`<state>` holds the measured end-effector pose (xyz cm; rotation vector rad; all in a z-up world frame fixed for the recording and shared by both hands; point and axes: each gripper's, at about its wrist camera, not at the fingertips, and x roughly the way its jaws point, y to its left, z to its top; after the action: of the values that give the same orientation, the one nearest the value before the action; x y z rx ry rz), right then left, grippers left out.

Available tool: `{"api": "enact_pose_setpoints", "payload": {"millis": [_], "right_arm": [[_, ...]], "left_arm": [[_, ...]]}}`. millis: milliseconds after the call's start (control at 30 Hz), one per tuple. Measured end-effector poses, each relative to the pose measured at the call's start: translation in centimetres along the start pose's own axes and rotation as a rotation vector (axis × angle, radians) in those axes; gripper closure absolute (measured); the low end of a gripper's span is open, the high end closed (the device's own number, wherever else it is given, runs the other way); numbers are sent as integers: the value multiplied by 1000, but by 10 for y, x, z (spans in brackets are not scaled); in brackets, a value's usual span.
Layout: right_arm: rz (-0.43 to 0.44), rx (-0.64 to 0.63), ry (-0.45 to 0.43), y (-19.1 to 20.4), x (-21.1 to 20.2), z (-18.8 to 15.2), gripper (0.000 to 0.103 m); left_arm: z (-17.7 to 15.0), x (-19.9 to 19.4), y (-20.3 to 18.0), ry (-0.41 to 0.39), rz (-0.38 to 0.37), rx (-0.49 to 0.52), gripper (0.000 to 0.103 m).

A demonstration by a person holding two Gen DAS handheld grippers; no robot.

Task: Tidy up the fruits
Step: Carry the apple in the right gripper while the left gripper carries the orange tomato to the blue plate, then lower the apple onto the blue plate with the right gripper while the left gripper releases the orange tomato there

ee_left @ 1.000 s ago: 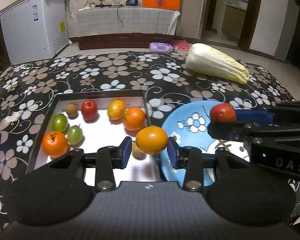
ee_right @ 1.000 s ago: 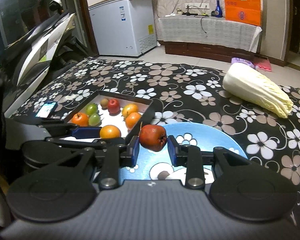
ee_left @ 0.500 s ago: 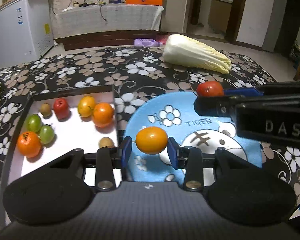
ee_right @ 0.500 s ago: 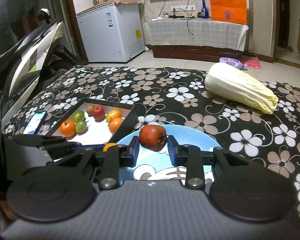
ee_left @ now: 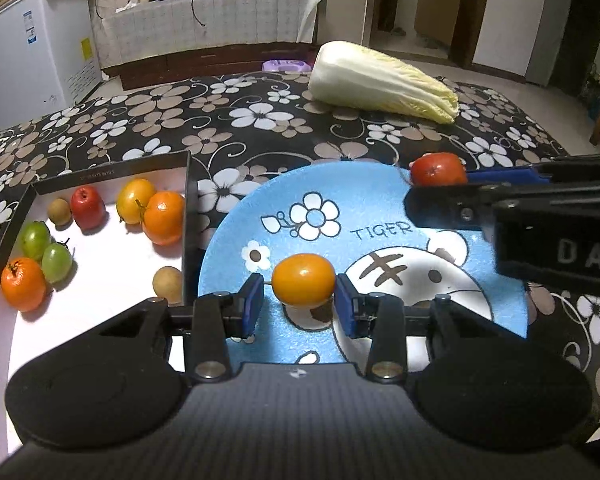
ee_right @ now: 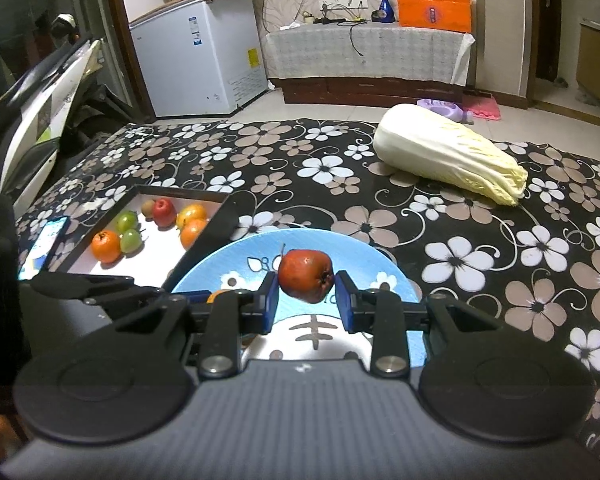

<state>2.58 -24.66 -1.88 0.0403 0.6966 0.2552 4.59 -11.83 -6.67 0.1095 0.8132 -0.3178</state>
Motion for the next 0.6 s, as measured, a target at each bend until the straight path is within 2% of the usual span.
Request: {"api": "enact_pose_setpoints", "payload": {"millis": [267, 600], "right_arm": [[1, 2, 7, -4, 0, -2, 69], [-9, 7, 23, -8, 4, -4, 69]], "left_arm": [[0, 9, -4, 12, 13, 6, 58], [0, 5, -8, -3, -18, 28, 55]]}}
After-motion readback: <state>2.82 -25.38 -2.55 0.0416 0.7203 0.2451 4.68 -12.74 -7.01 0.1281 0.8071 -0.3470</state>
